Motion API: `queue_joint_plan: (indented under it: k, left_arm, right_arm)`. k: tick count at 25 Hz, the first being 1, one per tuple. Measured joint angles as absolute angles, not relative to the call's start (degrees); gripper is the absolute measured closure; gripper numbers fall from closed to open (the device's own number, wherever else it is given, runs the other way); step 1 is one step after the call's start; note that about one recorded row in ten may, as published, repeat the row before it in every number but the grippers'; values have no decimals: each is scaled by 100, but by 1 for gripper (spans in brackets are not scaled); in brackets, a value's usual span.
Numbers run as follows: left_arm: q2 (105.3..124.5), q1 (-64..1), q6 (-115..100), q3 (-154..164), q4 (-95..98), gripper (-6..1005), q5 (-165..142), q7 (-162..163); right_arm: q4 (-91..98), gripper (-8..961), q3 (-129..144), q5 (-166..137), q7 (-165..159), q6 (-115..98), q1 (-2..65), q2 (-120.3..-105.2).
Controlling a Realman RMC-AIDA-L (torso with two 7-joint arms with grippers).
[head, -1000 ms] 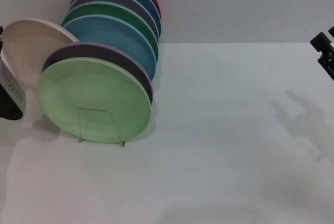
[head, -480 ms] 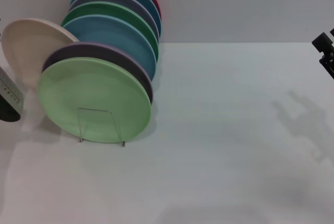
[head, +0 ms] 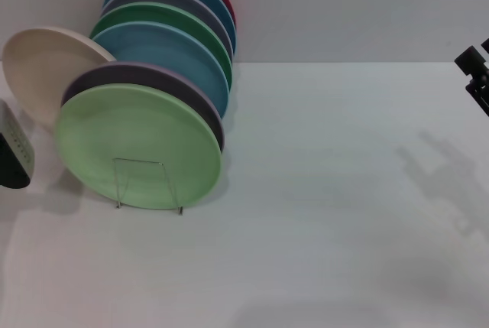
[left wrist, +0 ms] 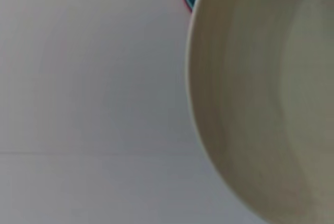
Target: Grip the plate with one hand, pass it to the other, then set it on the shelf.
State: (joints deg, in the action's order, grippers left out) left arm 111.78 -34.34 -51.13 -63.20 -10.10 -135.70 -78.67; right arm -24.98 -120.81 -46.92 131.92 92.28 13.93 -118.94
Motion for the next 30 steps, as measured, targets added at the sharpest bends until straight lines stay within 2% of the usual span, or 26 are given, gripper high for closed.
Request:
queue_joint_plan:
  k: [19, 30]
  left_arm:
    - [11220, -3346, -5726, -6471, -1148, 633, -13993, -7869]
    - [11220, -3384, -5166, -6420, -1088, 639, -13995, -8201]
  right_arm:
    - [-2496, 311, -12102, -4694, 13192, 9226, 1353, -11898]
    - [-2505, 310, -12084, -4689, 13192, 9239, 1361, -11901]
